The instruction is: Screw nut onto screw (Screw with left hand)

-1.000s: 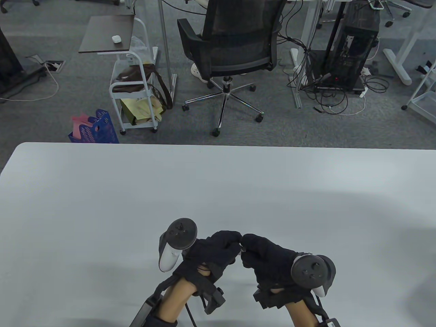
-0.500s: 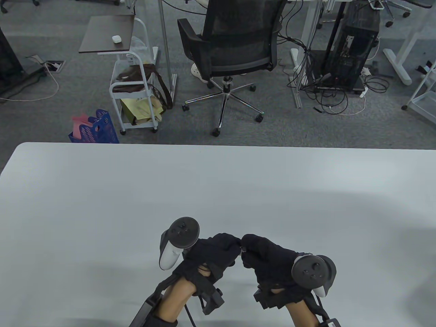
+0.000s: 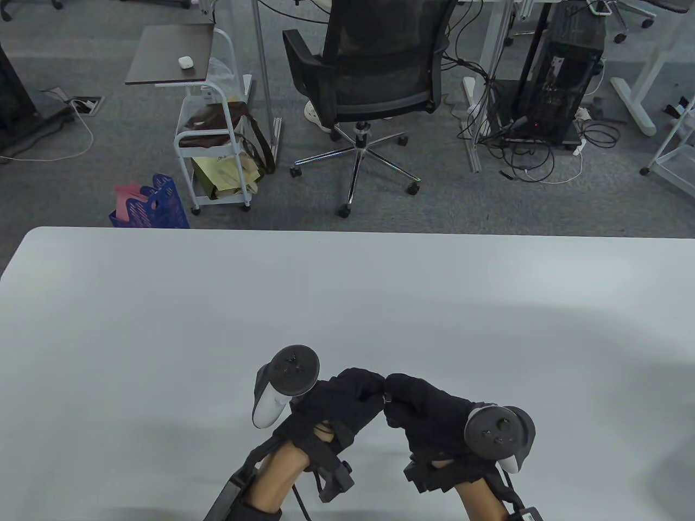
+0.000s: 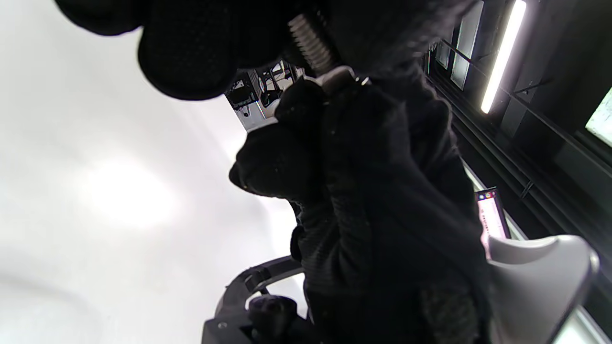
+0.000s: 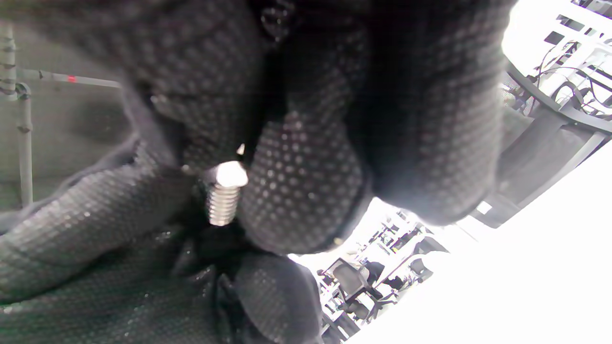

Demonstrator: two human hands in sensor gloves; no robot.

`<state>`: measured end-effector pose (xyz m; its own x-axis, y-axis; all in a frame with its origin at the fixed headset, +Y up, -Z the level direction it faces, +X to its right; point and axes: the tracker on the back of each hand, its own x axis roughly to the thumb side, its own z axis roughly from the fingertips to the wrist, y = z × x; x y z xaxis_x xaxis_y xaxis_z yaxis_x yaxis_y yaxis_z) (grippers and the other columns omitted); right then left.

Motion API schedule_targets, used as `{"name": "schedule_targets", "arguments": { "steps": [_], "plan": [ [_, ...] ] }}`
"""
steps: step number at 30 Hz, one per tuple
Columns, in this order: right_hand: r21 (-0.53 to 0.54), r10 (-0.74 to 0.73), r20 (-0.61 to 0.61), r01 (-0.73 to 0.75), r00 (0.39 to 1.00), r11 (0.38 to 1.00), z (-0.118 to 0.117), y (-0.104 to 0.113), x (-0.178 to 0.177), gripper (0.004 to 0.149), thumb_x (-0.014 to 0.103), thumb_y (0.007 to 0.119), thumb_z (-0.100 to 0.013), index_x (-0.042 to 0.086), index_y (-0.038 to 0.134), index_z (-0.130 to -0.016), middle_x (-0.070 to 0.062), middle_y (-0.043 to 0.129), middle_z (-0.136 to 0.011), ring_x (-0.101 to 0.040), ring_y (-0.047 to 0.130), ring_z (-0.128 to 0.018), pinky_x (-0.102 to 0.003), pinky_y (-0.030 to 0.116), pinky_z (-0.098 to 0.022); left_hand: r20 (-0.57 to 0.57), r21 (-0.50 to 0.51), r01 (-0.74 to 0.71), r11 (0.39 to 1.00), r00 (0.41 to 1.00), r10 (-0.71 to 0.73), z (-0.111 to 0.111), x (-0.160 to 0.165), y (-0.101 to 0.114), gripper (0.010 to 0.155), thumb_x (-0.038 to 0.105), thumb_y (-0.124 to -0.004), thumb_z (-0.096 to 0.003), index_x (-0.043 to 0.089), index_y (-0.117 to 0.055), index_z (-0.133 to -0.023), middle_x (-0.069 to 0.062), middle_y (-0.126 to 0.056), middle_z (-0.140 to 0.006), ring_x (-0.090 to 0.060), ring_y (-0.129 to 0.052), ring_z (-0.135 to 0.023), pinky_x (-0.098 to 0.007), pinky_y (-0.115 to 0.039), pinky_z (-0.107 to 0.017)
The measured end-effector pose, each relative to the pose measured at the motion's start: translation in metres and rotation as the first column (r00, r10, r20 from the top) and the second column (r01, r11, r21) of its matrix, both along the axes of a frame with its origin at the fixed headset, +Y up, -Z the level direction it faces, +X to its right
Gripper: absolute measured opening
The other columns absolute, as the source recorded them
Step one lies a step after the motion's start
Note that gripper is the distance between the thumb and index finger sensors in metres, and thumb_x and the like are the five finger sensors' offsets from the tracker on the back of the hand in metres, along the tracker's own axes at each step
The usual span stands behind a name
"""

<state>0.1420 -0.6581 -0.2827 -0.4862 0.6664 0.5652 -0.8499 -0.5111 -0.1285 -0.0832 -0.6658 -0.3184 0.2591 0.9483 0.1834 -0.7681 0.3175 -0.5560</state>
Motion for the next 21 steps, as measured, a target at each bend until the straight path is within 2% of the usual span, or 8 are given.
{"name": "schedule_targets", "arguments": {
  "steps": [3,5,6,7,10,14,17,21],
  "plan": [
    [0.000,0.002,0.000,-0.002,1.000,1.000,-0.0001,-0.0005,0.0003,0.048,0.029,0.096,-0.029,0.015,0.088,-0.074,-0.006,0.104,-0.060,-0.012,0.118,-0.029,-0.036,0.105,-0.027,-0.078,-0.005,-0.022,1.000,0.997,0.022,-0.0004,-0.0025,-0.0029,0.068,0.044,-0.072,-0.0449,0.008,-0.058,-0.101,-0.026,-0.070,-0.089,-0.045,-0.084,-0.065,-0.064,-0.061,-0.055],
    [0.000,0.002,0.002,-0.002,1.000,1.000,-0.0002,-0.0003,0.0004,0.048,0.029,0.096,-0.029,0.015,0.088,-0.074,-0.006,0.104,-0.061,-0.012,0.118,-0.029,-0.036,0.105,-0.027,-0.045,-0.015,0.002,1.000,0.999,-0.002,-0.0009,-0.0009,-0.0039,0.063,0.042,-0.073,-0.0448,0.006,-0.071,-0.097,-0.028,-0.075,-0.087,-0.047,-0.085,-0.063,-0.065,-0.062,-0.054],
    [0.000,0.002,0.002,-0.002,1.000,1.000,-0.0002,-0.0003,0.0004,0.048,0.029,0.096,-0.029,0.015,0.088,-0.074,-0.006,0.104,-0.061,-0.012,0.118,-0.029,-0.036,0.105,-0.027,-0.029,-0.023,0.000,1.000,1.000,-0.001,-0.0008,0.0002,-0.0038,0.057,0.040,-0.073,-0.0454,0.005,-0.078,-0.091,-0.028,-0.077,-0.085,-0.047,-0.086,-0.061,-0.065,-0.062,-0.053],
    [-0.001,-0.001,-0.002,0.001,1.000,1.000,0.0000,-0.0001,0.0002,0.048,0.029,0.095,-0.029,0.015,0.088,-0.074,-0.006,0.104,-0.060,-0.012,0.118,-0.029,-0.036,0.105,-0.027,-0.026,-0.018,0.012,1.000,1.000,-0.012,-0.0002,0.0022,-0.0030,0.054,0.036,-0.073,-0.0455,0.004,-0.078,-0.088,-0.027,-0.079,-0.083,-0.047,-0.087,-0.059,-0.065,-0.063,-0.053],
    [0.000,0.009,-0.002,-0.009,1.000,1.000,0.0000,-0.0009,-0.0001,0.048,0.029,0.095,-0.029,0.015,0.088,-0.075,-0.006,0.104,-0.061,-0.012,0.118,-0.029,-0.036,0.105,-0.027,0.008,0.001,0.030,1.000,1.000,-0.030,0.0004,0.0030,-0.0001,0.054,0.033,-0.075,-0.0450,0.008,-0.066,-0.092,-0.024,-0.073,-0.086,-0.043,-0.085,-0.063,-0.063,-0.062,-0.054],
    [-0.002,-0.003,-0.002,0.003,1.000,1.000,0.0001,-0.0005,0.0001,0.048,0.029,0.096,-0.029,0.015,0.088,-0.074,-0.006,0.104,-0.061,-0.012,0.118,-0.029,-0.036,0.105,-0.027,-0.023,-0.007,-0.030,1.000,0.999,0.030,0.0007,0.0012,-0.0020,0.066,0.044,-0.073,-0.0452,0.010,-0.059,-0.100,-0.024,-0.071,-0.089,-0.044,-0.084,-0.065,-0.063,-0.061,-0.056],
    [-0.004,0.001,-0.003,-0.001,1.000,1.000,-0.0001,-0.0009,0.0000,0.048,0.029,0.096,-0.029,0.015,0.088,-0.074,-0.006,0.104,-0.061,-0.012,0.118,-0.029,-0.036,0.105,-0.027,-0.065,0.019,0.012,1.000,0.998,-0.011,0.0004,0.0019,-0.0021,0.057,0.039,-0.074,-0.0448,0.005,-0.076,-0.090,-0.027,-0.077,-0.083,-0.046,-0.087,-0.060,-0.064,-0.063,-0.053],
    [-0.001,0.005,-0.005,-0.005,1.000,1.000,0.0003,-0.0008,-0.0004,0.048,0.029,0.095,-0.029,0.015,0.088,-0.074,-0.007,0.104,-0.061,-0.012,0.118,-0.029,-0.036,0.105,-0.027,-0.036,0.033,0.024,0.999,0.999,-0.022,0.0011,0.0025,0.0019,0.052,0.033,-0.075,-0.0446,0.009,-0.068,-0.090,-0.023,-0.074,-0.085,-0.043,-0.086,-0.062,-0.063,-0.063,-0.054]
  ]
}}
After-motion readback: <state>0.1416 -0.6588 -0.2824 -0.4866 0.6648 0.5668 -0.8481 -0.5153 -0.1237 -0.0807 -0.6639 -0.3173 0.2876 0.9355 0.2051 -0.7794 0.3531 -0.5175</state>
